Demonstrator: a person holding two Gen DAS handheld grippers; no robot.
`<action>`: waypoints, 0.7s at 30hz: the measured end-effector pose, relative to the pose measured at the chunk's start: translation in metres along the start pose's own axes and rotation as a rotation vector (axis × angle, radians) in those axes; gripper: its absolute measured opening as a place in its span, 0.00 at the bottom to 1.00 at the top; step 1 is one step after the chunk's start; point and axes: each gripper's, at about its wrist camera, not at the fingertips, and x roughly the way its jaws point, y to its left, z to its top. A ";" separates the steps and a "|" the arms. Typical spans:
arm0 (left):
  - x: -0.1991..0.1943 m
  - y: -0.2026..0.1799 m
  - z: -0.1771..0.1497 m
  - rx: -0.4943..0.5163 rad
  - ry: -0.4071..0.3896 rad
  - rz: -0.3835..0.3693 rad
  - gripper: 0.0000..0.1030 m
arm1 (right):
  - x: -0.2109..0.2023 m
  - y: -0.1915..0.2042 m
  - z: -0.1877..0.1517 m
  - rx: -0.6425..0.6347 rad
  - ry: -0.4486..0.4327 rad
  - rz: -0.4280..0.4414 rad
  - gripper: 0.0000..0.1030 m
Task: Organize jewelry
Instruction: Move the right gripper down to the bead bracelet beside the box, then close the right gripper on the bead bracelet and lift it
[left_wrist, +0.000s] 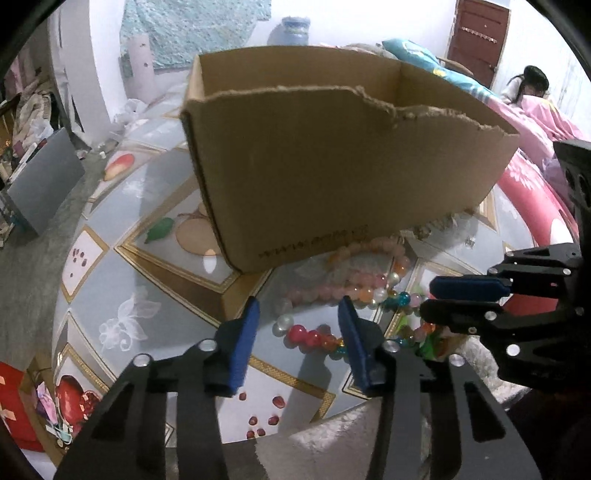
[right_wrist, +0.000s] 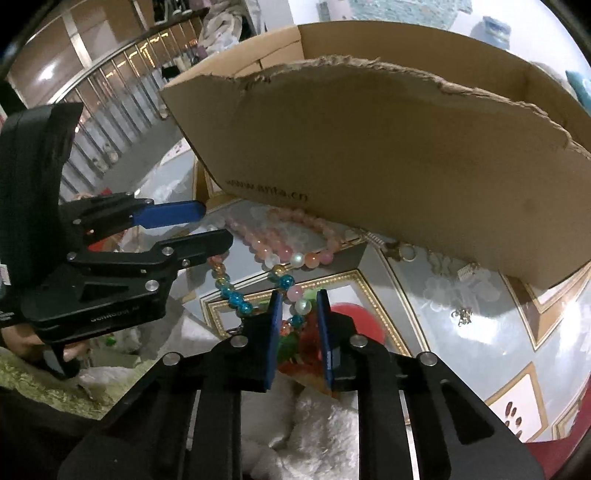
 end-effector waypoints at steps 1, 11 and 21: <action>0.002 0.000 0.000 0.001 0.009 -0.004 0.36 | 0.001 0.000 0.000 -0.002 0.004 0.000 0.14; 0.008 0.001 0.003 0.008 0.029 0.025 0.17 | -0.004 -0.004 0.003 -0.013 0.007 -0.019 0.08; -0.013 -0.002 0.007 0.002 -0.030 -0.005 0.09 | -0.030 -0.020 -0.001 0.056 -0.035 0.072 0.07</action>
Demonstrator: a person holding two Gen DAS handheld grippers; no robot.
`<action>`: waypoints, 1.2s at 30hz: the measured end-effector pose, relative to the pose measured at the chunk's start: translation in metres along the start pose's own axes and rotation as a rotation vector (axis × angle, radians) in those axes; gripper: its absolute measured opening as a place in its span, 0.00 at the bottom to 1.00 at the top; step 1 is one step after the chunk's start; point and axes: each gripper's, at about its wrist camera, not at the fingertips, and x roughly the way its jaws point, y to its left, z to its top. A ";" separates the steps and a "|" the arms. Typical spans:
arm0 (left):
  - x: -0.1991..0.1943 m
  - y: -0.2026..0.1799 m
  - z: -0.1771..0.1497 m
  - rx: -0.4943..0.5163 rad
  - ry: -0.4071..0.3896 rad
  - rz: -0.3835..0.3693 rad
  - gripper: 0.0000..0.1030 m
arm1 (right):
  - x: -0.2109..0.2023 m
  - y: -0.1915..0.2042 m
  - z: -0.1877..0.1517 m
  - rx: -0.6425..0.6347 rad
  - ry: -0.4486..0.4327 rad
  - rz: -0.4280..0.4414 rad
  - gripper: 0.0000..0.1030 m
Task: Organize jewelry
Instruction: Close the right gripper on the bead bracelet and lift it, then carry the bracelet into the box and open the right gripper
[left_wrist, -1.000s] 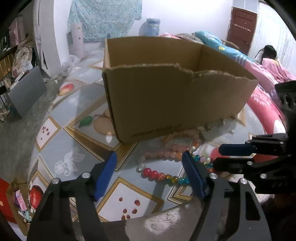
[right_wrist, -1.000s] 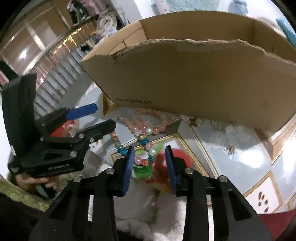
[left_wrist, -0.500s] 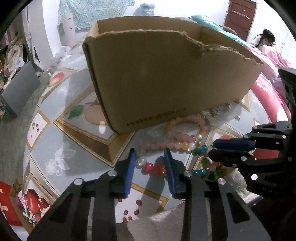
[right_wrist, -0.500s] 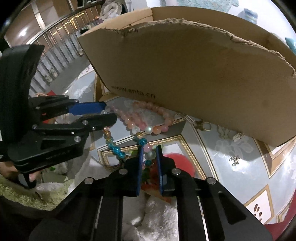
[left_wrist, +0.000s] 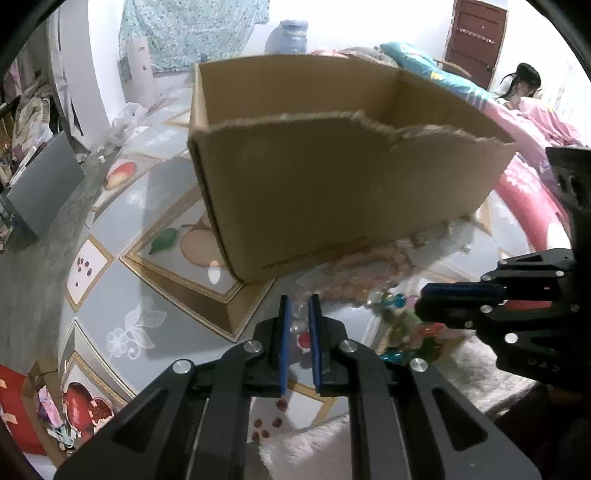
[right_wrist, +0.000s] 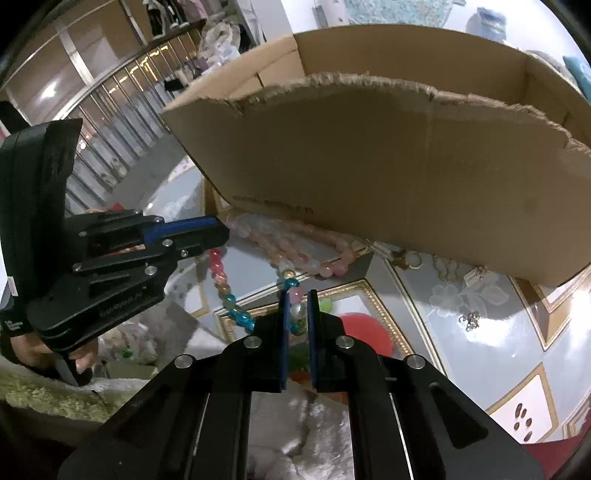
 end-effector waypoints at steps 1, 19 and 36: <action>-0.005 -0.002 0.000 -0.002 -0.010 -0.010 0.09 | -0.002 0.001 0.000 -0.001 -0.006 0.004 0.07; -0.128 -0.012 0.065 0.061 -0.330 -0.109 0.09 | -0.111 0.016 0.051 -0.161 -0.348 0.039 0.07; 0.001 0.016 0.136 0.107 -0.083 -0.038 0.09 | 0.036 -0.046 0.159 0.085 0.117 0.174 0.08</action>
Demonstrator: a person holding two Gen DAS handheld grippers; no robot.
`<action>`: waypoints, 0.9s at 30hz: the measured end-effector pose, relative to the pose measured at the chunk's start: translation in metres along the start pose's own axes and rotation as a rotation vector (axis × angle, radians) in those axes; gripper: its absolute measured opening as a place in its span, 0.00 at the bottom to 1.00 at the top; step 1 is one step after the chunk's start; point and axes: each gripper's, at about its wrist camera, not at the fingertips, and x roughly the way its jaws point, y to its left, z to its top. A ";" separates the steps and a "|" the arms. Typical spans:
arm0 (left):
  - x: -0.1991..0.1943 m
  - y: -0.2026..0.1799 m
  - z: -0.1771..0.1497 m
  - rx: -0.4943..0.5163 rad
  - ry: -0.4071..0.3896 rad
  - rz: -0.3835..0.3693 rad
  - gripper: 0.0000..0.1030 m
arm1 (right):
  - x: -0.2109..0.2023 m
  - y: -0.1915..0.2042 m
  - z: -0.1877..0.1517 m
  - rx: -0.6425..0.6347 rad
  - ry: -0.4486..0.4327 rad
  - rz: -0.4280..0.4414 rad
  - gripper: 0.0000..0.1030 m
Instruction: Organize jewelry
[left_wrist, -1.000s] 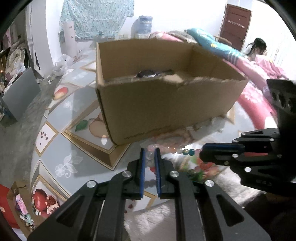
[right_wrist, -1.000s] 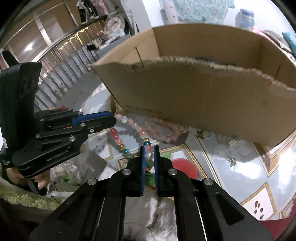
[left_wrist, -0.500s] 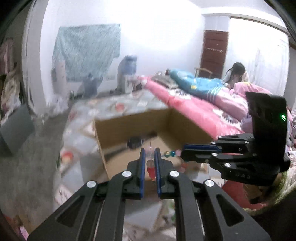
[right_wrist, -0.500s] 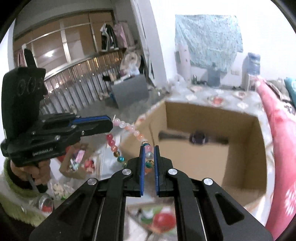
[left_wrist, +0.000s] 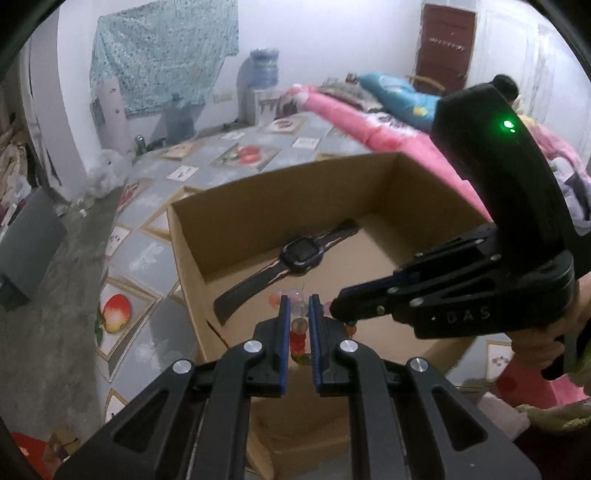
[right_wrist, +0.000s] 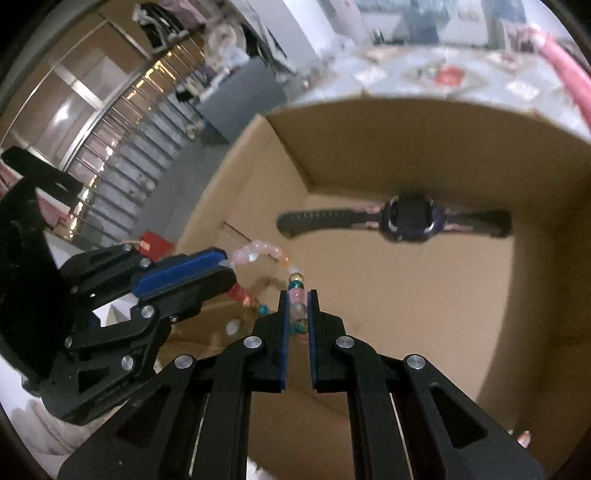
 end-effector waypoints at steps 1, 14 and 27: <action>0.000 0.001 -0.001 -0.002 0.001 0.003 0.10 | 0.002 -0.002 0.002 0.013 0.006 0.006 0.09; -0.040 0.005 -0.009 -0.041 -0.104 0.035 0.30 | -0.065 -0.020 -0.021 0.064 -0.201 0.047 0.15; -0.114 -0.011 -0.083 -0.138 -0.219 0.082 0.77 | -0.135 -0.015 -0.149 -0.005 -0.420 -0.095 0.58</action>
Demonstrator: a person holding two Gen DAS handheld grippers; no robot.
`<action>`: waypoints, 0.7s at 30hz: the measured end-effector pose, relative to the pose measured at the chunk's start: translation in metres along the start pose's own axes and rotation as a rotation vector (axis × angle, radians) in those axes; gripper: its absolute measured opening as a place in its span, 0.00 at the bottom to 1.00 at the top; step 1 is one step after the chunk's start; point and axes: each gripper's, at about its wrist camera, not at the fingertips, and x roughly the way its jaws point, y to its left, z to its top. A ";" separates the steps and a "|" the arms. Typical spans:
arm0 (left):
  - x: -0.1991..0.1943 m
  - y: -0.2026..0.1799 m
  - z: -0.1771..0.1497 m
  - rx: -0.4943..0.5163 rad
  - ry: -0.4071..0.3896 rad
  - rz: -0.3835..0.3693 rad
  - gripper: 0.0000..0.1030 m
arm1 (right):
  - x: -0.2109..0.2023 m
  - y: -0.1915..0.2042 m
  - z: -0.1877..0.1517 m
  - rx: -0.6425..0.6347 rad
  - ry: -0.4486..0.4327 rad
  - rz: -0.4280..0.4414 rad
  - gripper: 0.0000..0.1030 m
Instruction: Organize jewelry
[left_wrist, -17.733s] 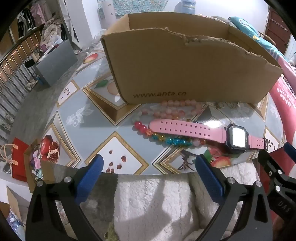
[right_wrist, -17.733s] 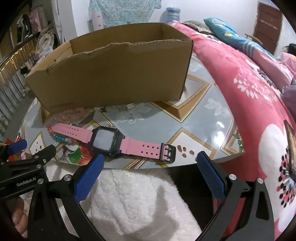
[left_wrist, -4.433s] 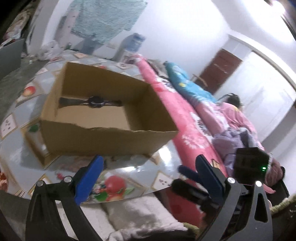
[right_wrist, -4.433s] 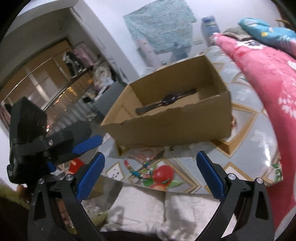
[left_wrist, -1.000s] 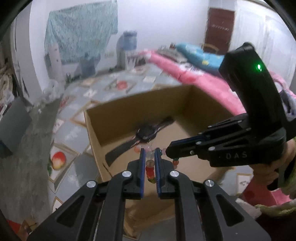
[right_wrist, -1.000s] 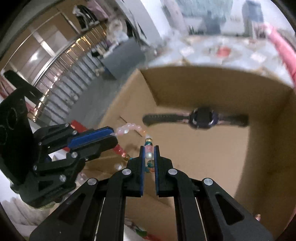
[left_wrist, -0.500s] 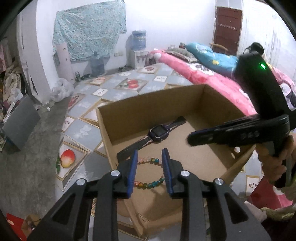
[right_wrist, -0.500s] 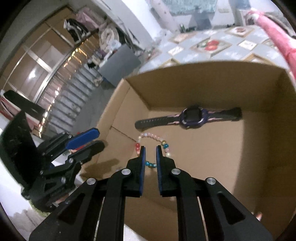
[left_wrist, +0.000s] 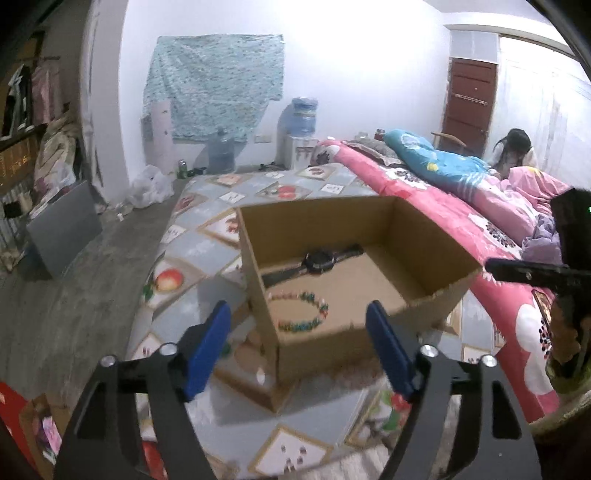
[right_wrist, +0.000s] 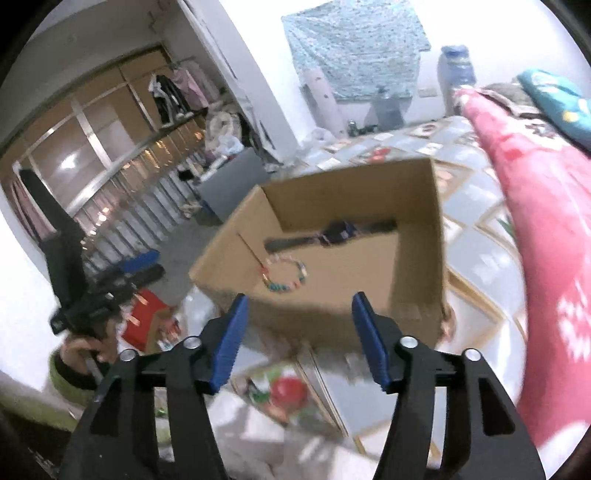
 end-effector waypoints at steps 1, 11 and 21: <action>-0.002 -0.002 -0.008 -0.005 0.002 0.008 0.78 | -0.001 0.000 -0.007 -0.003 0.004 -0.019 0.61; -0.010 -0.030 -0.056 -0.019 -0.073 0.140 0.95 | 0.002 0.015 -0.054 -0.182 -0.048 -0.391 0.92; 0.015 -0.043 -0.073 -0.028 -0.043 0.332 0.95 | 0.006 0.016 -0.077 -0.209 -0.107 -0.395 0.92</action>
